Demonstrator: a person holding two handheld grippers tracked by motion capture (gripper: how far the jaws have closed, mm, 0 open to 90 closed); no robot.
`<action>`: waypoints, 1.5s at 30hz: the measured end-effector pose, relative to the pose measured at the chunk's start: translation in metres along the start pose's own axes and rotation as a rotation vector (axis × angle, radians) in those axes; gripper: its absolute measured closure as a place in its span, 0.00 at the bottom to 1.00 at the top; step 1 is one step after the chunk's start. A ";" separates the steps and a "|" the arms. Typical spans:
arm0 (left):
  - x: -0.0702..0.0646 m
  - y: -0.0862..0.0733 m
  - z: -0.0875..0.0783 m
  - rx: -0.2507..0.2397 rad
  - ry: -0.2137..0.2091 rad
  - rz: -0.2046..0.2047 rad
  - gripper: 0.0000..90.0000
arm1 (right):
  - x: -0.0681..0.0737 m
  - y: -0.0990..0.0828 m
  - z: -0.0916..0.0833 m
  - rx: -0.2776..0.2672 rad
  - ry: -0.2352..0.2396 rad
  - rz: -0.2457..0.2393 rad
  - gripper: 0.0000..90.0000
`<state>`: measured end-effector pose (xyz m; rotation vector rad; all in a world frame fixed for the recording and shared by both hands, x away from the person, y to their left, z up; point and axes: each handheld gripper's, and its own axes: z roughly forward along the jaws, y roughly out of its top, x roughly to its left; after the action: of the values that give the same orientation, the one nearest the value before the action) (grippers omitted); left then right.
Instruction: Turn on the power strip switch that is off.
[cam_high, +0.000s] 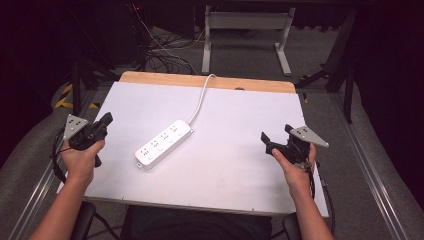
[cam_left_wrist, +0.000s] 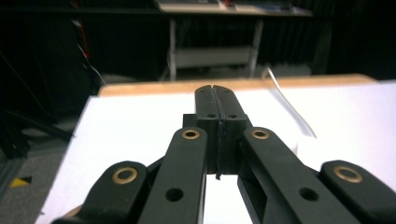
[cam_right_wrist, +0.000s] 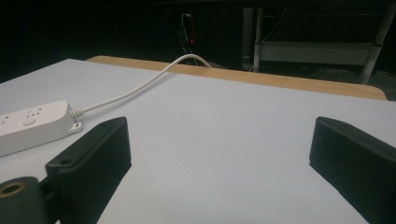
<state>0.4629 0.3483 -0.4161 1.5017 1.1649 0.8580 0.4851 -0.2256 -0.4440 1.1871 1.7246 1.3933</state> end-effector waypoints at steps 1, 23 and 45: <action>-0.001 0.001 0.002 0.023 -0.019 0.010 1.00 | 0.000 0.000 0.000 0.001 0.001 0.000 0.07; -0.045 0.009 0.033 0.205 -0.227 0.150 1.00 | -0.002 -0.002 -0.004 -0.001 -0.004 0.012 0.07; -0.083 -0.013 0.068 0.481 -0.370 0.295 1.00 | -0.002 -0.001 -0.004 -0.001 -0.005 0.009 0.07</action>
<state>0.4991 0.2503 -0.4416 2.1606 0.9196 0.4674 0.4819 -0.2291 -0.4444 1.1982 1.7169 1.3958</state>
